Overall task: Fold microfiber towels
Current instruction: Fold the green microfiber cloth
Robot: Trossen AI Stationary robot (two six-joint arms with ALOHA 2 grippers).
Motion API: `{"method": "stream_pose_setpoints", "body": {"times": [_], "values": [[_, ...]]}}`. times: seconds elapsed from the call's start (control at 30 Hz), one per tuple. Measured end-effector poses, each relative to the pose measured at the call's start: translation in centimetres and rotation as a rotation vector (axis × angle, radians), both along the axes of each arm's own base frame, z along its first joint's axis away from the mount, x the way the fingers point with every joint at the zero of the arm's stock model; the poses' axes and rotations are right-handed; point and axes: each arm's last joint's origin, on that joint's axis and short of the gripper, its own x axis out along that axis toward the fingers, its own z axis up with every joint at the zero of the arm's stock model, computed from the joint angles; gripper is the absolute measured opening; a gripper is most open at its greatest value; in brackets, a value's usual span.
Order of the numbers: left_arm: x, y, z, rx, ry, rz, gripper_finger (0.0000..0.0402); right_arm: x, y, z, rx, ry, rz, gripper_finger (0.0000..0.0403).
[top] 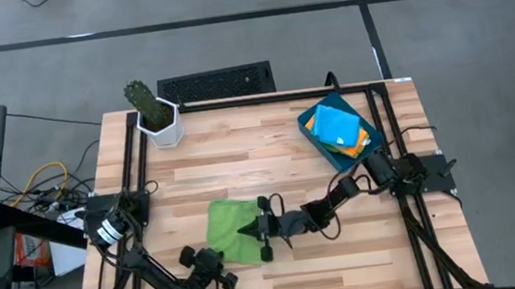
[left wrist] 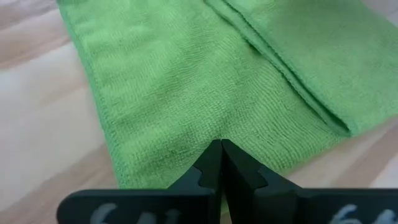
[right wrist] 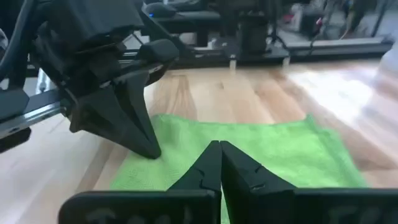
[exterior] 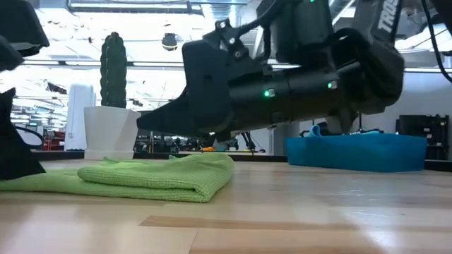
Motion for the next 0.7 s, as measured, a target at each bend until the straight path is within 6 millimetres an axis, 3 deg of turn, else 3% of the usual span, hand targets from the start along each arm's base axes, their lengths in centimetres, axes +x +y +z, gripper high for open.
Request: {"method": "stream_pose_setpoints", "body": {"times": [0.1, 0.23, 0.37, 0.43, 0.57, 0.7], "values": [[0.0, 0.2, 1.8, -0.002, -0.057, -0.015, 0.0, 0.2, -0.5, -0.1, 0.035, 0.01, 0.01, 0.0026], [-0.5, 0.7, 6.6, 0.005, -0.111, -0.041, 0.0, 0.1, -0.2, -0.1, 0.037, 0.009, 0.017, 0.0019], [-2.0, -0.1, 7.6, -0.077, -0.282, 0.03, 0.0, -0.2, 0.7, -0.1, 0.038, 0.009, 0.039, 0.0021], [-2.7, -1.1, 6.8, -0.11, -0.338, 0.045, 0.0, -0.4, 1.1, -0.1, 0.038, 0.009, 0.05, 0.0024], [-4.2, -2.4, 3.1, -0.148, -0.236, 0.116, 0.0008, -0.6, 1.8, -0.1, 0.038, 0.01, 0.066, 0.0027], [-5.3, -3.0, 0.8, -0.142, -0.151, 0.171, 0.0036, -0.7, 2.1, -0.1, 0.037, 0.013, 0.075, 0.0024]]}}
